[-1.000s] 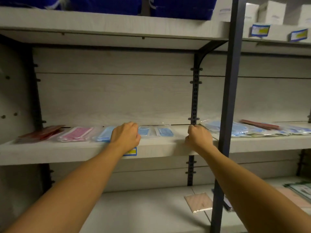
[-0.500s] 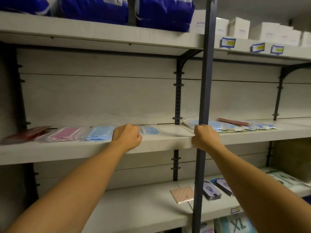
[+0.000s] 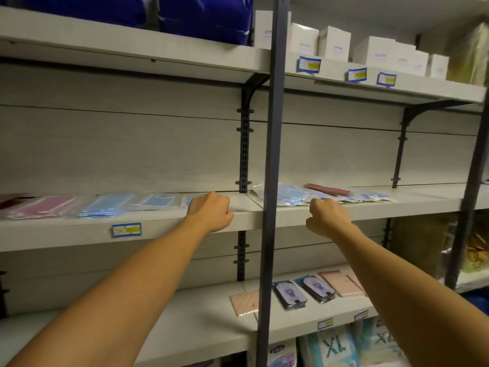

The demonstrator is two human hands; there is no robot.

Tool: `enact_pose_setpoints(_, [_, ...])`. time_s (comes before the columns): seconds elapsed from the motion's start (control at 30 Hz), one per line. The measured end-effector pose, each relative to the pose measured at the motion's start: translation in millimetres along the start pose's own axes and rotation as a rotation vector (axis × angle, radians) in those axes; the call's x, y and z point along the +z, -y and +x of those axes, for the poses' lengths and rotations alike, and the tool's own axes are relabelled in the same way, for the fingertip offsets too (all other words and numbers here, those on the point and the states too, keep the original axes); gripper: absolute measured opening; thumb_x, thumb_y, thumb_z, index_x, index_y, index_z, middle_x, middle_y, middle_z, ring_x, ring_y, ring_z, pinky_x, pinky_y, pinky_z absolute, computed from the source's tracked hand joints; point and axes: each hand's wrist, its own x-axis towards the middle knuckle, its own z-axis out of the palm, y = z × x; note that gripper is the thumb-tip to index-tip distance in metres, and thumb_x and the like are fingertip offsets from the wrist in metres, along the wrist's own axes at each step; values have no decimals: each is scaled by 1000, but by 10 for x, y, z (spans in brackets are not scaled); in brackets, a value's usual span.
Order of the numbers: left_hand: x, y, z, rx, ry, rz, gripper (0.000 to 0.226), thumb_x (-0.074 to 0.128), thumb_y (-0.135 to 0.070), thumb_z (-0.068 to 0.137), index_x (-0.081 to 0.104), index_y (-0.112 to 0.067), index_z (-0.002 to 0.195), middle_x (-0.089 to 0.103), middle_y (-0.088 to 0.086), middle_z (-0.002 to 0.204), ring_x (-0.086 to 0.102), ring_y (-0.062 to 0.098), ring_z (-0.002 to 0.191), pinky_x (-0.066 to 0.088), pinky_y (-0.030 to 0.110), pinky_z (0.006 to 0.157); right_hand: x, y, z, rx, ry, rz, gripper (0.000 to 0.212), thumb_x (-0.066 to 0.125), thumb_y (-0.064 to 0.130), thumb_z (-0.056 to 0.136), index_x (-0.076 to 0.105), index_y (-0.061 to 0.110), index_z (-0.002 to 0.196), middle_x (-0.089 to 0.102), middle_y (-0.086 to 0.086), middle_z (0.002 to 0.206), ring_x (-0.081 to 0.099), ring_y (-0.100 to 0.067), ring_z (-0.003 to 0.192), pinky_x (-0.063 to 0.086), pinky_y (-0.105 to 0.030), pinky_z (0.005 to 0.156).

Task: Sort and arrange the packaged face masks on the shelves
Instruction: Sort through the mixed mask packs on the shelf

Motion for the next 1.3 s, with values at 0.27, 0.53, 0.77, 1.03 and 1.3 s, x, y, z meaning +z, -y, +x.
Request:
enact_pose_setpoints(0.27, [124,-800,291,17,11,-121,18,49,-27,94,64,-17,94,61,3,90,59,23,79,51,34,67,138,-731,178,-40,33,-31,22,60,22,91,58,12,110,61,-5,98,60,-23,85,53,-32,71])
enact_pose_setpoints(0.53, [364,-1447,525,10,27,-228,17,50,-22,93,65,-16,94,61,4,90,60,23,80,53,35,69,331,-1319,338,-64,36,-4,20,64,24,88,58,14,105,62,-5,98,61,-22,84,57,-34,74])
enact_pose_setpoints(0.77, [501,-1787,813,22,43,-211,18,49,-21,91,66,-15,92,62,4,93,60,24,81,52,35,69,475,-1649,562,-57,15,2,23,62,25,90,59,15,110,61,-4,97,59,-22,85,47,-30,65])
enact_pose_setpoints(1.03, [631,-1974,1520,9,3,-166,20,47,-23,95,65,-15,97,62,6,99,60,27,81,51,34,67,639,-1970,1072,8,-19,76,25,57,18,87,58,15,112,62,-7,108,59,-27,93,45,-31,70])
enact_pose_setpoints(1.3, [880,-1873,2217,-106,-44,-116,21,48,-20,94,67,-13,99,65,9,100,62,32,87,47,33,67,757,-2071,1806,10,-110,30,20,56,21,90,58,13,108,62,-10,102,57,-29,86,43,-32,67])
